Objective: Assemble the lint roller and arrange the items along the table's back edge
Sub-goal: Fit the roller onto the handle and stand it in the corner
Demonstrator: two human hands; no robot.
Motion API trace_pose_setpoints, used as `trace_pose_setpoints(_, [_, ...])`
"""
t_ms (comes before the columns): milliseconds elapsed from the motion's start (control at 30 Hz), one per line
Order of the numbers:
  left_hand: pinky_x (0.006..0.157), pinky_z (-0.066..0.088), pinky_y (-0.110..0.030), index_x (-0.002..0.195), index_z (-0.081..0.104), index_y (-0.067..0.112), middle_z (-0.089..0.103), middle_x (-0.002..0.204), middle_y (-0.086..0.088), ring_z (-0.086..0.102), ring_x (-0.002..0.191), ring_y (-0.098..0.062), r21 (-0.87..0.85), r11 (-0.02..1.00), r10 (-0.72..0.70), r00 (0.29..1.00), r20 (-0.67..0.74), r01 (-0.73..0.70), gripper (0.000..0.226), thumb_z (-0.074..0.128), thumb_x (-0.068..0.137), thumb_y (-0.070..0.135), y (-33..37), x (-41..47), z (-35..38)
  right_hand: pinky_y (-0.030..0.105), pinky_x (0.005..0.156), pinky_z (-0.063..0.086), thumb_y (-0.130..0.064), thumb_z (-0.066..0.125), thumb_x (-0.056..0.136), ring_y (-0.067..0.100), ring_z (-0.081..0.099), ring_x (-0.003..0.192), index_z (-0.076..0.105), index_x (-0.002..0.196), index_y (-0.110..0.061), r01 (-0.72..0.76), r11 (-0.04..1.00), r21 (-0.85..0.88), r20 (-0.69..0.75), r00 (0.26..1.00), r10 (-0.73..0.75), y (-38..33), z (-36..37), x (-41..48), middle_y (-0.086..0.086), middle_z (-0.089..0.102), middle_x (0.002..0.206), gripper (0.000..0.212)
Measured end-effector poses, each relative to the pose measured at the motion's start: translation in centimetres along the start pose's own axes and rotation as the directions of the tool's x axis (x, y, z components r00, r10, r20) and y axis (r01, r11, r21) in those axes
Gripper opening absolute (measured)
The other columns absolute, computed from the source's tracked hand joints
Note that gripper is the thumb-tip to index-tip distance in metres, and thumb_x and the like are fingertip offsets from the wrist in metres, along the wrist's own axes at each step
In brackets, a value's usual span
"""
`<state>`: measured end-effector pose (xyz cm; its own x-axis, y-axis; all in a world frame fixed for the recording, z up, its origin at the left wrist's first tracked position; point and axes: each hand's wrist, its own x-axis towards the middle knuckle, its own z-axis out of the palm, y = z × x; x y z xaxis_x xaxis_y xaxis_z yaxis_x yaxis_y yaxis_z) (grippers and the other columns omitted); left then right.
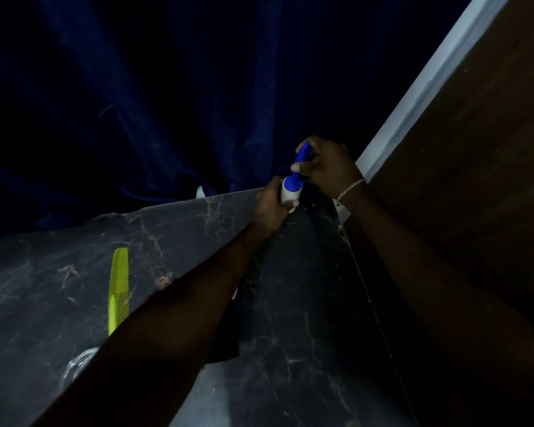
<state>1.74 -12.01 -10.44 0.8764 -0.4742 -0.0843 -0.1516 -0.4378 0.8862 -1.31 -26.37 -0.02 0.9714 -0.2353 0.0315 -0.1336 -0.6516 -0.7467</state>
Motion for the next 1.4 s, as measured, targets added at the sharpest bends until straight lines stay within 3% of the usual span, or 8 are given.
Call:
trace_pose_setpoints(267, [0.090,0.053,-0.037,0.124,0.056,0.007,0.069,0.115,-0.007,0.065,0.105,-0.021,0.017,0.999,0.032,0.999,0.018,-0.032,0.039,0.074,0.091,0.016,-0.7,0.3,-0.4,0.046,0.091,0.056,-0.017,0.076,0.081,0.027,0.067,0.095,0.063,0.104,-0.006,-0.004,0.995,-0.101,0.034,0.999,0.007,-0.7,0.5,0.7,0.011,0.070,0.097,0.030])
trace_pose_setpoints(533, [0.096,0.055,-0.049,0.130,0.054,0.012,0.070,0.120,-0.008,0.068,0.109,-0.022,0.074,0.997,0.033,0.998,0.057,-0.037,0.044,0.074,0.092,0.022,-1.0,0.2,-1.0,0.038,0.088,0.058,-0.015,0.076,0.082,0.021,0.069,0.094,0.063,0.105,-0.012,-0.037,0.998,-0.058,0.044,0.998,0.040,-1.0,0.5,0.3,0.008,0.070,0.100,0.027])
trace_pose_setpoints(733, [0.101,0.053,-0.049,0.142,0.043,0.012,0.063,0.137,-0.010,0.062,0.123,-0.027,0.144,0.989,-0.002,0.992,0.125,-0.016,0.070,0.080,0.087,0.034,-0.5,-0.3,-2.2,0.043,0.098,0.054,-0.019,0.075,0.084,0.026,0.065,0.112,0.055,0.132,-0.010,-0.125,0.989,-0.083,0.090,0.987,0.132,-0.8,1.2,-0.2,0.012,0.067,0.120,0.052])
trace_pose_setpoints(833, [0.108,0.048,-0.048,0.158,0.028,0.016,0.050,0.152,-0.014,0.053,0.136,-0.030,0.254,0.967,-0.024,0.991,0.135,-0.011,0.088,0.075,0.089,0.046,-0.1,-1.0,-3.6,0.044,0.102,0.052,-0.017,0.075,0.084,0.028,0.062,0.120,0.048,0.141,-0.014,-0.161,0.984,-0.082,0.084,0.982,0.168,-0.7,1.6,-0.7,0.012,0.063,0.130,0.063])
trace_pose_setpoints(933, [0.114,0.040,-0.051,0.163,0.015,0.026,0.037,0.160,-0.015,0.038,0.148,-0.034,0.434,0.899,0.008,0.995,0.103,-0.052,0.093,0.063,0.091,0.061,0.2,-2.4,-5.9,0.045,0.113,0.042,-0.018,0.079,0.080,0.030,0.047,0.138,0.026,0.156,-0.016,-0.213,0.973,-0.093,0.077,0.972,0.220,-0.3,1.7,-1.0,0.012,0.046,0.150,0.092])
trace_pose_setpoints(1067, [0.128,0.013,-0.056,0.165,0.007,0.029,0.014,0.173,-0.009,0.006,0.161,-0.031,0.700,0.690,0.174,0.981,0.083,-0.181,0.092,0.043,0.092,0.074,0.9,-5.2,-9.0,0.055,0.117,0.029,-0.033,0.085,0.072,0.037,0.022,0.150,0.003,0.160,-0.025,-0.245,0.950,-0.192,-0.022,0.969,0.245,-0.3,1.5,-2.5,0.014,0.019,0.164,0.121])
trace_pose_setpoints(1233, [0.129,0.005,-0.057,0.165,0.008,0.026,0.004,0.174,-0.008,-0.005,0.162,-0.030,0.796,0.563,0.288,0.956,0.065,-0.224,0.088,0.030,0.097,0.076,1.3,-11.0,-12.2,0.064,0.110,0.030,-0.035,0.086,0.069,0.037,0.016,0.151,0.000,0.159,-0.030,-0.127,0.945,-0.302,-0.167,0.983,0.079,-2.1,1.5,-7.3,0.010,0.007,0.166,0.124])
trace_pose_setpoints(1400, [0.129,0.004,-0.055,0.166,0.006,0.024,0.001,0.175,-0.009,-0.009,0.162,-0.029,0.818,0.545,0.272,0.962,0.033,-0.182,0.086,0.029,0.099,0.073,-0.2,-18.8,-13.4,0.057,0.117,0.029,-0.050,0.076,0.075,0.035,0.018,0.151,0.003,0.159,-0.023,0.022,0.941,-0.338,-0.131,0.989,-0.070,-5.7,3.4,-14.6,0.013,0.013,0.165,0.115])
